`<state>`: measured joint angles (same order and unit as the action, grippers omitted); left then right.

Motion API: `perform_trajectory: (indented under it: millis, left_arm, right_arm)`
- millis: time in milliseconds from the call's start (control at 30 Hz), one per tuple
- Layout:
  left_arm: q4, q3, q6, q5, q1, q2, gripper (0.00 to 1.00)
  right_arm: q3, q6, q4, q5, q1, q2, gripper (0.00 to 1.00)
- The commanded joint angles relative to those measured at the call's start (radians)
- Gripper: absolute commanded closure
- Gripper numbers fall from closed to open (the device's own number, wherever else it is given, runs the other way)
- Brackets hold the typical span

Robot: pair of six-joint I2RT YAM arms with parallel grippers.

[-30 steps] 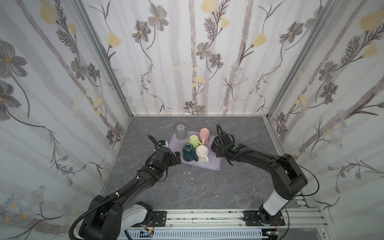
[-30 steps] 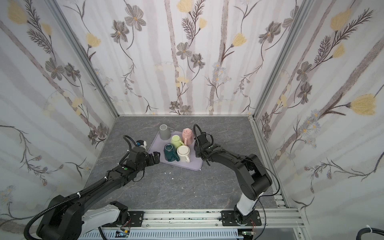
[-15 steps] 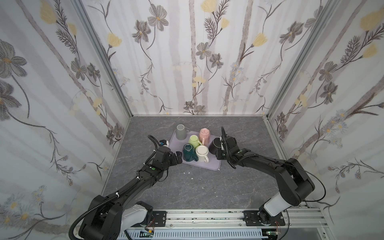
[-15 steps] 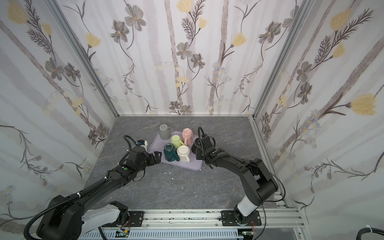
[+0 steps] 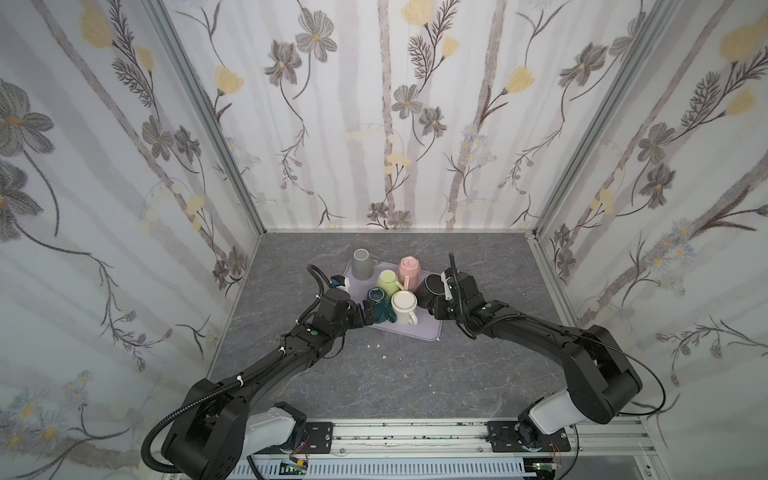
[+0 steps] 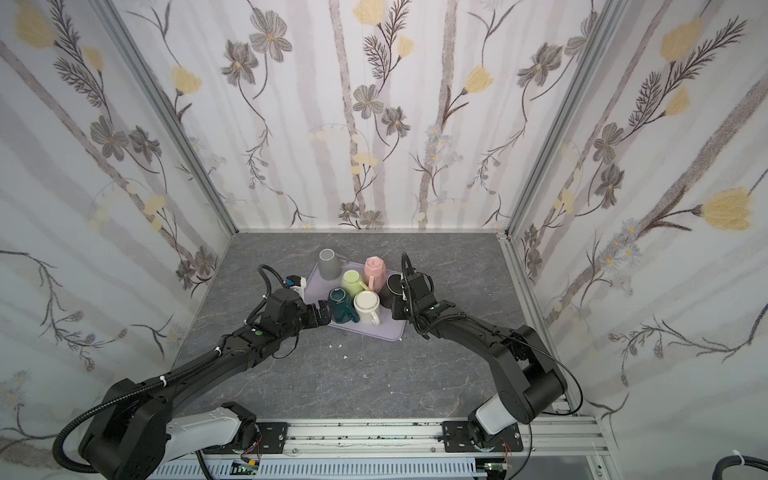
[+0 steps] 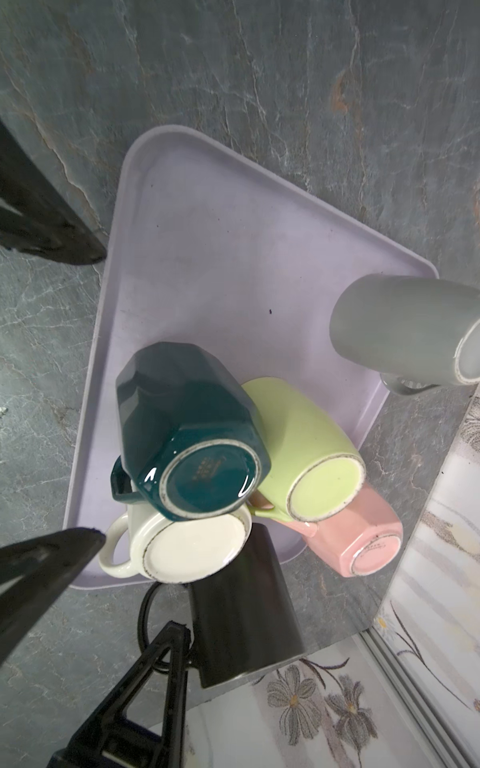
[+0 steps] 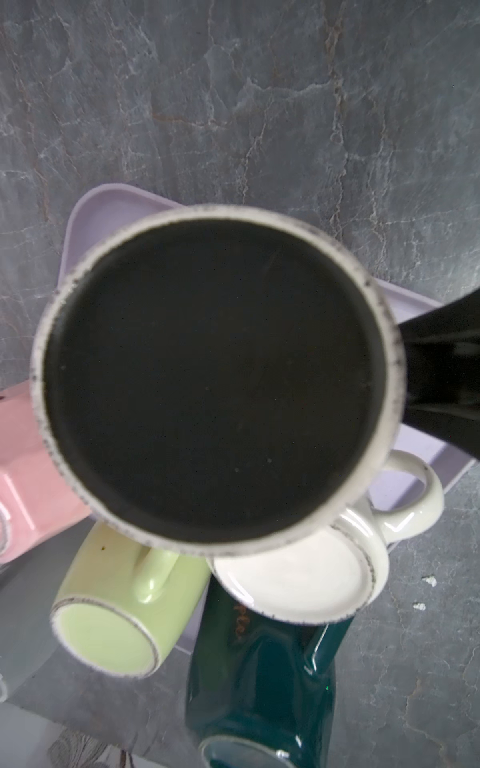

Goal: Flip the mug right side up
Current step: 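Lift the black mug with the right gripper while the left gripper rises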

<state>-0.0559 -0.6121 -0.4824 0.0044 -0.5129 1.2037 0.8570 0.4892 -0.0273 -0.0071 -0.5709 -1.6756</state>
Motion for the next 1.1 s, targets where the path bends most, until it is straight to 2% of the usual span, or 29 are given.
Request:
perform_trajectory:
  millis: [0, 367, 867, 1067]
  left_arm:
    - [-0.024, -0.028, -0.019, 0.012, -0.020, 0.015, 0.00]
    - [-0.050, -0.093, -0.069, 0.072, -0.068, 0.052, 0.00]
    - [-0.236, -0.149, -0.225, 0.266, -0.106, 0.184, 0.00]
    - [-0.242, -0.176, -0.236, 0.282, -0.119, 0.200, 0.00]
  right_arm:
    - [-0.008, 0.017, 0.131, -0.018, 0.003, 0.033, 1.00]
    - [-0.094, 0.058, 0.227, -0.087, 0.025, 0.186, 1.00]
    - [-0.260, 0.151, 0.449, -0.181, 0.039, 0.357, 1.00]
    - [-0.288, 0.170, 0.491, -0.190, 0.039, 0.410, 1.00]
